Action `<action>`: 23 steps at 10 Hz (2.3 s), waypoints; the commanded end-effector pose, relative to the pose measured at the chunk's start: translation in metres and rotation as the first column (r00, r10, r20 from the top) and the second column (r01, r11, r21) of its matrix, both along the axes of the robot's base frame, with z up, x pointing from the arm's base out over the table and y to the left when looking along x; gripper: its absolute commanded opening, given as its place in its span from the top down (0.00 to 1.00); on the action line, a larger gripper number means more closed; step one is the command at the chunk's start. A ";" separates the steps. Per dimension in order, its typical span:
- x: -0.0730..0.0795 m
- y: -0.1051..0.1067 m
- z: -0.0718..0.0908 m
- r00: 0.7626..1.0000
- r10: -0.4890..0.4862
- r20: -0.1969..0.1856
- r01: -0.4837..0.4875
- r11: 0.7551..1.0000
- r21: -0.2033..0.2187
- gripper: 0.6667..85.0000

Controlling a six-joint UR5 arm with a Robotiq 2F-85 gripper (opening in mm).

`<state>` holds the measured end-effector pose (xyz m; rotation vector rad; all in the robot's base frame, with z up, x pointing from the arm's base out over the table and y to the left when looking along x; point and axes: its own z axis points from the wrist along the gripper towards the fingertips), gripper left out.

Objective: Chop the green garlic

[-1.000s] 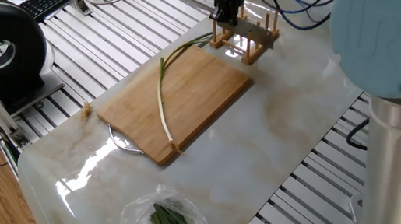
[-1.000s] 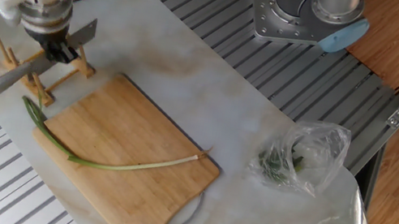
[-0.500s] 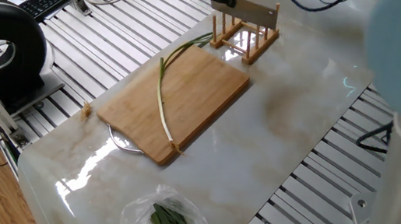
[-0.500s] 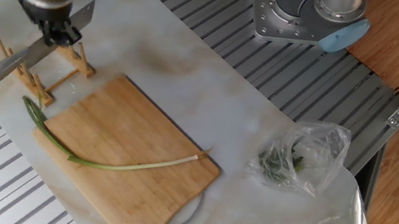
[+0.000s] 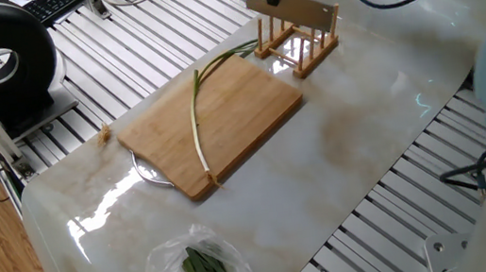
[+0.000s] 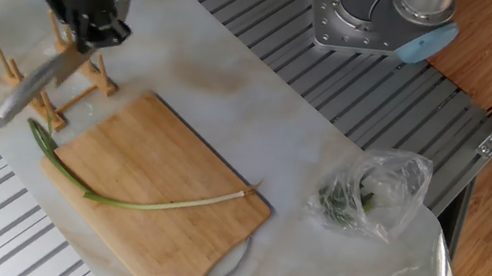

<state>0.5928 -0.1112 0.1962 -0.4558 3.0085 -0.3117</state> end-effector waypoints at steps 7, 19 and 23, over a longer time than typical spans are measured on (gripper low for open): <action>-0.005 0.091 -0.013 0.993 -0.093 -0.077 0.110 0.961 0.254 0.99; -0.041 0.148 -0.049 0.967 0.214 -0.135 -0.182 0.959 0.215 0.99; -0.050 0.128 -0.042 0.853 0.486 -0.191 -0.442 0.867 0.231 0.99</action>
